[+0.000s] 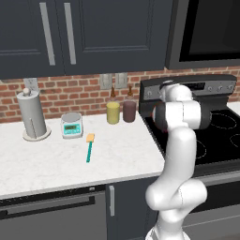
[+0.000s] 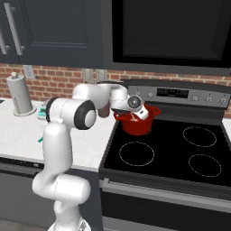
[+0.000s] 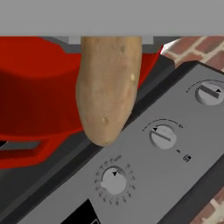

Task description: Put the garlic and sweet potato in the pot. Retrieve the spatula and lightly stir the vegetables in the pot.

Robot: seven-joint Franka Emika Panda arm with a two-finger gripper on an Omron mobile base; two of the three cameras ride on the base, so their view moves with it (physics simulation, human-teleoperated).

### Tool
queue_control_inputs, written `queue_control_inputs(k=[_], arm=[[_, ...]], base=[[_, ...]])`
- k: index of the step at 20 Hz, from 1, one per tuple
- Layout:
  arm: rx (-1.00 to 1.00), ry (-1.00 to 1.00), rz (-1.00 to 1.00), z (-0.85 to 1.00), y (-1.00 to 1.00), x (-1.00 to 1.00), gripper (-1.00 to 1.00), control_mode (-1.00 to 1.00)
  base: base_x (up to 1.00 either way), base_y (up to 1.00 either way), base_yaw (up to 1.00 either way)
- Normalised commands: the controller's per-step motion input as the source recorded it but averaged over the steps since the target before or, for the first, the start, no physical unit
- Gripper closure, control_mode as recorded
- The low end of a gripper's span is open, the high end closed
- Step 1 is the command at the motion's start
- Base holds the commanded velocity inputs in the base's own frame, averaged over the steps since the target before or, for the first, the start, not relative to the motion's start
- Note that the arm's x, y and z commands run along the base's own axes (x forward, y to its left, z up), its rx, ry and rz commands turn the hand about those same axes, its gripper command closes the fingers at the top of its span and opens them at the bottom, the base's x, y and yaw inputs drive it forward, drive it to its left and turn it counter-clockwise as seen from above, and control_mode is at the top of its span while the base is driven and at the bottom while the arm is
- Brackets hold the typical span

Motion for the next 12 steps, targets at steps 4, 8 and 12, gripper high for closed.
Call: queue_control_inputs(k=[4, 8, 12], arm=[[-0.08, 0.05, 0.0, -0.22, 0.0, 0.1, -1.0, -1.0], [-0.03, 0.02, 0.0, -0.03, 0.0, 0.04, -1.0, -1.0], [0.0, -0.07, 0.0, 0.24, 0.0, -0.22, -1.0, -1.0]], base=[[0.0, 0.0, 0.0], [0.0, 0.0, 0.0], [0.0, 0.0, 0.0]])
